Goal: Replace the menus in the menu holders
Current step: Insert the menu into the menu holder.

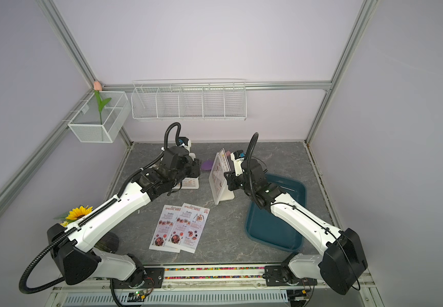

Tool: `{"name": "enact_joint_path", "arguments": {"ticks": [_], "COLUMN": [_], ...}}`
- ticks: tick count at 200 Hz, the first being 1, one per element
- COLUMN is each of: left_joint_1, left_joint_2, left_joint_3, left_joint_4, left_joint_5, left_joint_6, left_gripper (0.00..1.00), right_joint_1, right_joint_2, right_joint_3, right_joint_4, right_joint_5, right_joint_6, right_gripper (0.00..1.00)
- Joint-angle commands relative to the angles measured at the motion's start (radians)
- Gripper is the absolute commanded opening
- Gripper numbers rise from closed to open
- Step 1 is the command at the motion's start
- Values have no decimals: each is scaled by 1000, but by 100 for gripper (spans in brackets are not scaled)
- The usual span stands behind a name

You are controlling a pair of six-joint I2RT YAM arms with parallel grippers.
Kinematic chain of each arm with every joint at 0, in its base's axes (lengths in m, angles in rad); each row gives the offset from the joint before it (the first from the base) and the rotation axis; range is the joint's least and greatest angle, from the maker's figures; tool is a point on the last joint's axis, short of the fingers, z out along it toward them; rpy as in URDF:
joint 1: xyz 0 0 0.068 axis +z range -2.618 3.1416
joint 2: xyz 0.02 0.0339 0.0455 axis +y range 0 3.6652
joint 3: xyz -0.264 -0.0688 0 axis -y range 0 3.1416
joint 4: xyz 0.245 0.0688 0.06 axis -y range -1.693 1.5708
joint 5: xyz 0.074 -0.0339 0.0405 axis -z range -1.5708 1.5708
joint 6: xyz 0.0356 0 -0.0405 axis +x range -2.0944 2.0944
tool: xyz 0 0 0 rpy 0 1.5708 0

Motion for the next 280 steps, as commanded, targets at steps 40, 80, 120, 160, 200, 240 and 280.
{"name": "enact_joint_path", "arguments": {"ticks": [40,80,120,160,200,240,280], "left_joint_1": [5,5,5,5,5,5,5], "left_joint_2": [-28,-32,-34,-37,-41,-42,-43], "left_joint_3": [4,2,-2,-10,-14,-15,-15], "left_joint_4": [5,0,1,5,3,3,0], "left_joint_5": [-12,-20,-24,-23,-29,-30,-32], "left_joint_6": [-12,-5,-5,-7,-8,-9,-9], "left_gripper": [60,60,60,60,60,60,60], "right_joint_1": [-29,-32,-33,-31,-31,-31,-70], "right_joint_2": [50,81,89,110,121,128,129], "right_joint_3": [91,107,116,114,104,111,202], "right_joint_4": [-6,-5,6,5,7,6,-60], "right_joint_5": [-16,-30,-65,-91,-89,-77,-56], "right_joint_6": [-38,-30,-20,-5,-2,-5,-39], "right_gripper": [23,17,15,13,13,15,27]}}
